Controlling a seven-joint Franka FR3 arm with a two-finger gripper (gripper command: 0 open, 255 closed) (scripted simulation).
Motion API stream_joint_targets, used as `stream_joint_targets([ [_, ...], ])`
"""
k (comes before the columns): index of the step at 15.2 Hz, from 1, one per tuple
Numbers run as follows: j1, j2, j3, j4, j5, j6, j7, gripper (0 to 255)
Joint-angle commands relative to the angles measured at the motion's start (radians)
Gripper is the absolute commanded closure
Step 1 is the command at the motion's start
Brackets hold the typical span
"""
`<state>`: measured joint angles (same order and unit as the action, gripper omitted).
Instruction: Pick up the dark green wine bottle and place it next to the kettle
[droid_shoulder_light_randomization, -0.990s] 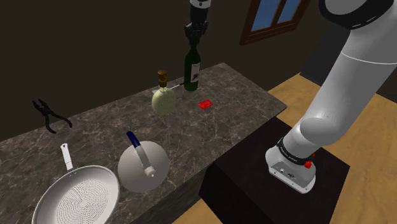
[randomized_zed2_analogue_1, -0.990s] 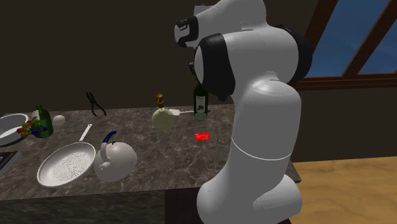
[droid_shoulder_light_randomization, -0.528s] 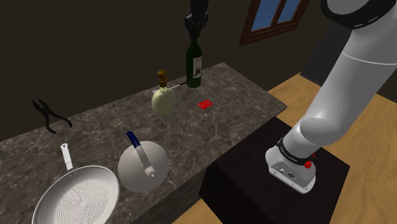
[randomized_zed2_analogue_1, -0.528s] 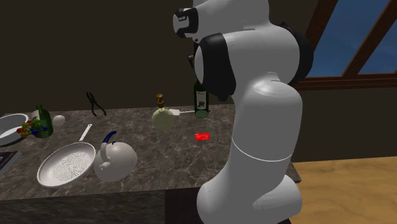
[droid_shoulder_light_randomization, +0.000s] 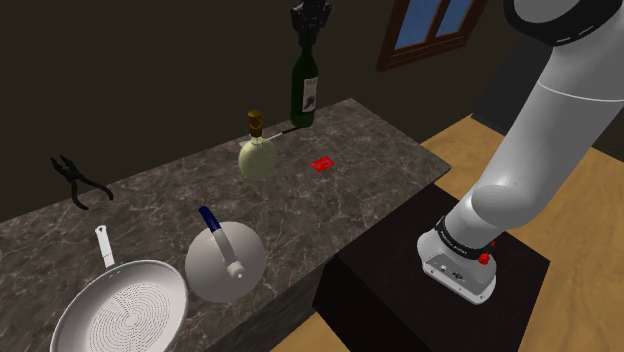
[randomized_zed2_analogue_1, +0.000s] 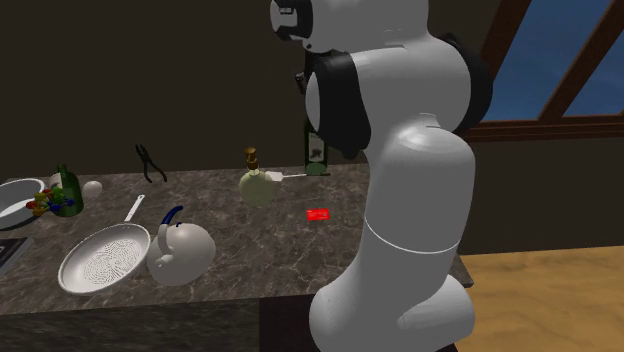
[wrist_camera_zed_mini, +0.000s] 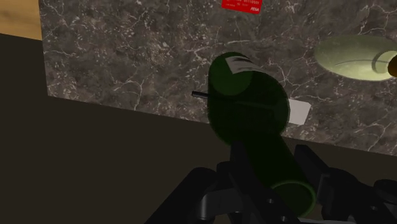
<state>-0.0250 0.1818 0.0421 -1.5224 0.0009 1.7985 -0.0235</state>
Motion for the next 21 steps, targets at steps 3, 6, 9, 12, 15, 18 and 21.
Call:
stream_joint_targets([
  [3, 0.001, 0.009, 0.000, 0.069, 0.000, -0.060, 0.001, 255],
  [6, 0.001, 0.018, 0.000, 0.123, -0.001, -0.104, 0.001, 255],
  [9, 0.001, 0.031, 0.001, 0.181, -0.002, -0.150, 0.002, 255],
  [12, 0.002, 0.047, 0.001, 0.246, -0.002, -0.198, 0.003, 255],
  [15, 0.003, 0.068, 0.001, 0.317, -0.003, -0.249, 0.003, 255],
  [18, 0.004, 0.094, 0.001, 0.398, -0.005, -0.303, 0.004, 255],
  [21, 0.006, 0.128, 0.001, 0.492, -0.006, -0.363, 0.005, 255],
])
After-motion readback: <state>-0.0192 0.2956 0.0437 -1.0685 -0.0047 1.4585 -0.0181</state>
